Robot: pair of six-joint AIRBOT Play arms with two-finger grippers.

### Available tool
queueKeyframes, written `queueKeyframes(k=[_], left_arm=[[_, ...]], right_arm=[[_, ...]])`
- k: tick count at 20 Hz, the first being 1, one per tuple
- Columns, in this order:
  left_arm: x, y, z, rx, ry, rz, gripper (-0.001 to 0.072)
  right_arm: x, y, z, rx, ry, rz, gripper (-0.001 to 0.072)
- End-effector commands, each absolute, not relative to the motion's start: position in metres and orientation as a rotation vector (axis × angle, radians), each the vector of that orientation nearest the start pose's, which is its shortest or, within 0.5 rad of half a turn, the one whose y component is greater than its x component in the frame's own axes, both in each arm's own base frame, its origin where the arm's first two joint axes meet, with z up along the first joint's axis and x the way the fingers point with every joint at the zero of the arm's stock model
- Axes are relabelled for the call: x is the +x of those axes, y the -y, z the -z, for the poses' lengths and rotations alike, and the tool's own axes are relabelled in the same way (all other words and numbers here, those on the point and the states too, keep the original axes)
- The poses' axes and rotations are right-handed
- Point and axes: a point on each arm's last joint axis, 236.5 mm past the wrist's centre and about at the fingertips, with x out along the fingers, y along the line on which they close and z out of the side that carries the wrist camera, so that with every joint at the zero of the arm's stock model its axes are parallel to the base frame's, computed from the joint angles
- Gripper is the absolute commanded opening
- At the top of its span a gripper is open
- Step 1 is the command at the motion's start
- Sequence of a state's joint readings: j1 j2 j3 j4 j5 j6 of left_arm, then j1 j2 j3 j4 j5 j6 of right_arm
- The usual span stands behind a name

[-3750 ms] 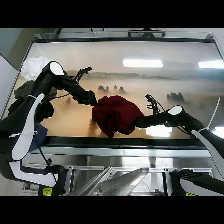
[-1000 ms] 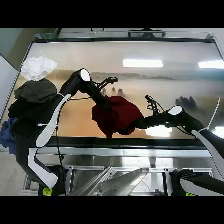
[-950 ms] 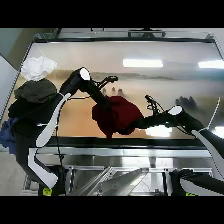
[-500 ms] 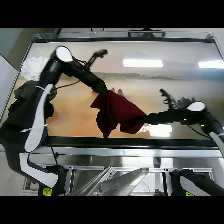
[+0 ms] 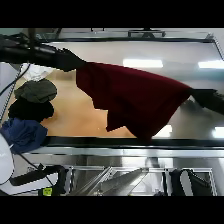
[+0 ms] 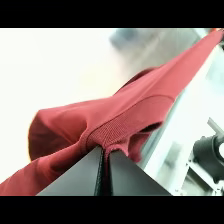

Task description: Fold the shirts.

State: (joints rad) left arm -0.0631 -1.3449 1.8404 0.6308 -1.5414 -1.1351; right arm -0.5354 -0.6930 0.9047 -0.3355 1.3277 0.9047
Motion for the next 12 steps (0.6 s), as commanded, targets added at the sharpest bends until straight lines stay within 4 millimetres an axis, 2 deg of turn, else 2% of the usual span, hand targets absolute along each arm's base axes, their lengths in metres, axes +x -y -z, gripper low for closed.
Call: queueKeyframes(k=[1, 3, 5, 7, 8, 9, 10, 12], left_arm=[[0.316, 0.214, -0.337, -0.089, -0.635, 1.085, 0.0018], [0.289, 0.220, -0.361, -0.053, -0.558, 1.102, 0.0018], [0.262, 0.225, -0.390, -0.028, -0.455, 1.111, 0.0018], [0.239, 0.227, -0.422, -0.023, -0.330, 1.102, 0.0020], [0.229, 0.228, -0.436, -0.022, -0.278, 1.099, 0.0021], [0.223, 0.227, -0.441, -0.013, -0.257, 1.094, 0.0021], [0.225, 0.225, -0.438, -0.008, -0.266, 1.077, 0.0021], [0.245, 0.221, -0.414, -0.038, -0.365, 1.035, 0.0022]], right_arm=[[0.279, -0.088, -0.334, 0.419, -0.212, -0.688, 0.0018], [0.264, -0.101, -0.387, 0.335, -0.089, -0.744, 0.0018], [0.250, -0.110, -0.426, 0.236, -0.020, -0.755, 0.0017], [0.237, -0.118, -0.457, 0.172, 0.029, -0.763, 0.0018], [0.234, -0.120, -0.465, 0.157, 0.041, -0.765, 0.0018], [0.234, -0.121, -0.469, 0.149, 0.047, -0.766, 0.0018], [0.237, -0.118, -0.466, 0.152, 0.038, -0.760, 0.0017], [0.257, -0.108, -0.446, 0.159, -0.041, -0.730, 0.0018]])
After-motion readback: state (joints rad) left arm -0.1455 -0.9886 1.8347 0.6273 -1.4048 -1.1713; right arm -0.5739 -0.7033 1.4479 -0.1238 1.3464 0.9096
